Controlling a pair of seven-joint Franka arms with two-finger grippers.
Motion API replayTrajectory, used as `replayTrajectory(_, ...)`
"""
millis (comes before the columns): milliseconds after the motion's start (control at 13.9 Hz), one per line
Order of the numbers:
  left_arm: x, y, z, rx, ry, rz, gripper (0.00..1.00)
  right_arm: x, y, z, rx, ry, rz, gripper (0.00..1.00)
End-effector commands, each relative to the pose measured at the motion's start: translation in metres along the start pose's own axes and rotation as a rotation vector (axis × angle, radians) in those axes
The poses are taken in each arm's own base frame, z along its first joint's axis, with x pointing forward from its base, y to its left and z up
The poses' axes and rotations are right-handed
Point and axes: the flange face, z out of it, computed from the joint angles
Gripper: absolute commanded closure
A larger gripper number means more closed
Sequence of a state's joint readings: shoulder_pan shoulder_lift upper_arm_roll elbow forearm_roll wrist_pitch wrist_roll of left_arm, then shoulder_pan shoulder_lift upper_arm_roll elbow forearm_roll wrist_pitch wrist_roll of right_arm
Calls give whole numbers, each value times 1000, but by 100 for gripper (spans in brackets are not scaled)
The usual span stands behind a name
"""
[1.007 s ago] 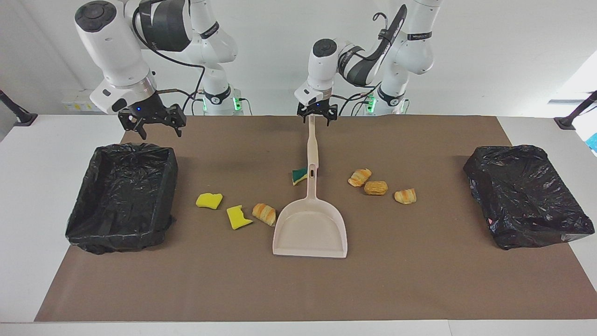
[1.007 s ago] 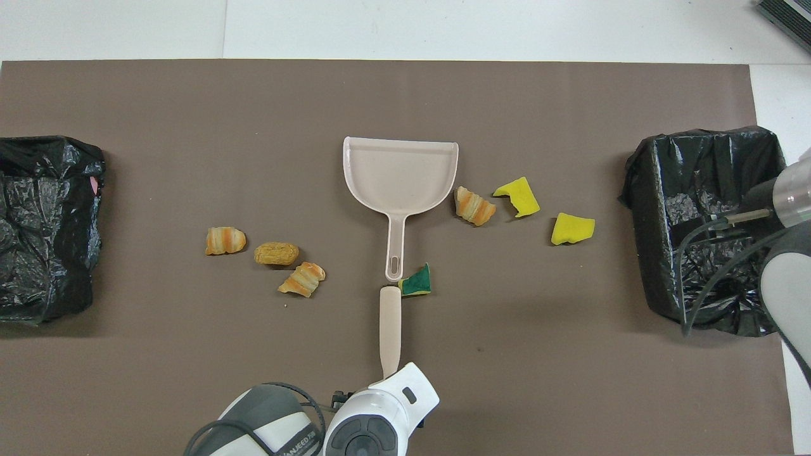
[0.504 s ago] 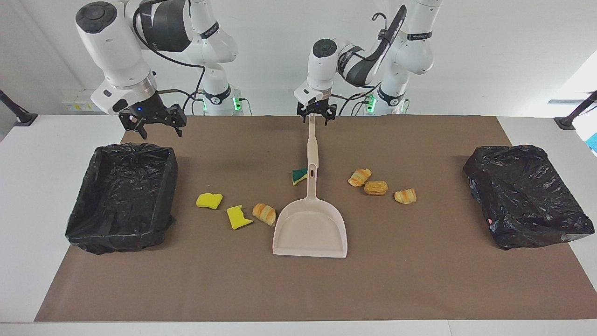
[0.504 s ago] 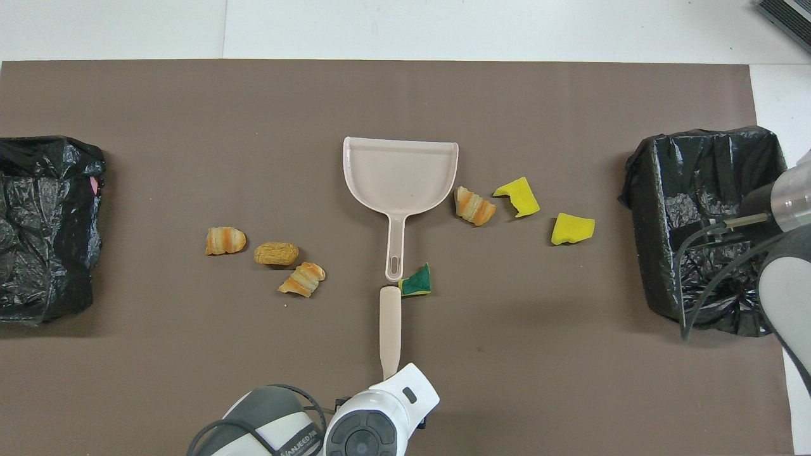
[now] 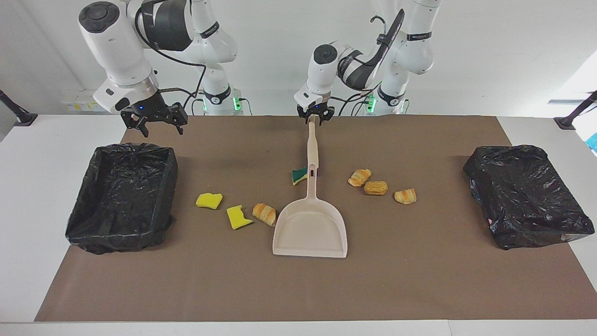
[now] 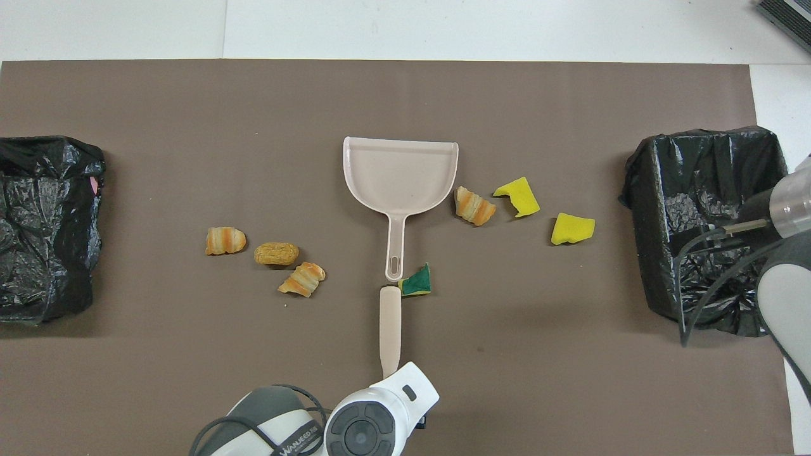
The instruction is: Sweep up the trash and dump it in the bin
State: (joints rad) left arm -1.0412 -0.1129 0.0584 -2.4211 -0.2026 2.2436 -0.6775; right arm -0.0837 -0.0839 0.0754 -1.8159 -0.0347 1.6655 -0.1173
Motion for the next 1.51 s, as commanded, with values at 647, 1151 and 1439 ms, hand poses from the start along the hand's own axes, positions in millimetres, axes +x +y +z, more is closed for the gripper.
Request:
replayTrajectory(647,76,-108,-26,77,-82,-222,100,47,-65,12,53,113,-1,0)
replayTrajectory(1151,122,-178,-96,88,-46,-328,100,88,-261,88,42,194,172,0)
replayTrajectory(1439,143,-192,-156,56,-4,-346,100,91,-355,149,23,231,205,0)
